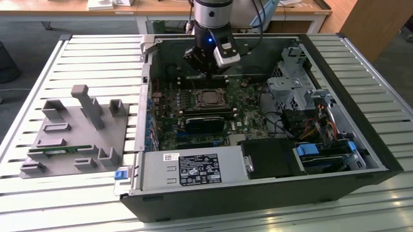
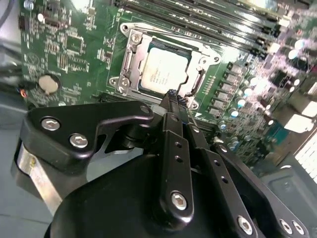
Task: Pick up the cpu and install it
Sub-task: 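Install the first cpu locking lever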
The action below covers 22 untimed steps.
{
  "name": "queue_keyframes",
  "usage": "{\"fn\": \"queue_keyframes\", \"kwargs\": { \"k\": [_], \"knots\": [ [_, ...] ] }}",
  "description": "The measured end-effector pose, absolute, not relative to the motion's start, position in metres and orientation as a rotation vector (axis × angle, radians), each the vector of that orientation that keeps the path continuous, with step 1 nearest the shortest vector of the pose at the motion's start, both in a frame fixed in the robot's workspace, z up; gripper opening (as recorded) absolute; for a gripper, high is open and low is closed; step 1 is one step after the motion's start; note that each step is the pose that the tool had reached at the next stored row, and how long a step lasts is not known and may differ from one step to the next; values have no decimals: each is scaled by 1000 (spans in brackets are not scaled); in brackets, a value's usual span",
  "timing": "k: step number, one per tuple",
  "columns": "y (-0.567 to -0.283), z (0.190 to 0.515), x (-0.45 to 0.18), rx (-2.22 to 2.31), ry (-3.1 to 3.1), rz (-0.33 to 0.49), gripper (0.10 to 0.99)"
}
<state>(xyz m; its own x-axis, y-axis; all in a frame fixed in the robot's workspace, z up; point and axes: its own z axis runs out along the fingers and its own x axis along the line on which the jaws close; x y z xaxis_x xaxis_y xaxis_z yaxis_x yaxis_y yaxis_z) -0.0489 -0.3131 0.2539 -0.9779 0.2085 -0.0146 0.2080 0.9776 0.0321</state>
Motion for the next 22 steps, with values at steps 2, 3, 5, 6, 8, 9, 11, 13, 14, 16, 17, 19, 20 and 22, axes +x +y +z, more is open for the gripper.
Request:
{"fn": "queue_keyframes", "kwargs": {
  "k": [2,3,5,6,8,9,11,13,14,16,17,19,20,22],
  "knots": [
    [-313,254,-49,271,3112,48,106],
    [-313,254,-49,246,3114,48,106],
    [-313,254,-51,223,3116,49,106],
    [-313,254,-53,220,3117,48,106],
    [-313,254,-59,219,3117,49,106],
    [-313,254,-61,219,3117,49,106],
    [-313,254,-67,219,3117,50,106],
    [-313,254,-69,200,3118,50,106],
    [-313,254,-69,173,3120,50,106],
    [-313,253,-69,120,3123,51,106],
    [-313,253,-69,102,3124,51,106],
    [-313,253,-72,81,3125,52,106],
    [-313,253,-74,76,3125,52,106],
    [-313,253,-81,71,3125,52,106]
  ]
}}
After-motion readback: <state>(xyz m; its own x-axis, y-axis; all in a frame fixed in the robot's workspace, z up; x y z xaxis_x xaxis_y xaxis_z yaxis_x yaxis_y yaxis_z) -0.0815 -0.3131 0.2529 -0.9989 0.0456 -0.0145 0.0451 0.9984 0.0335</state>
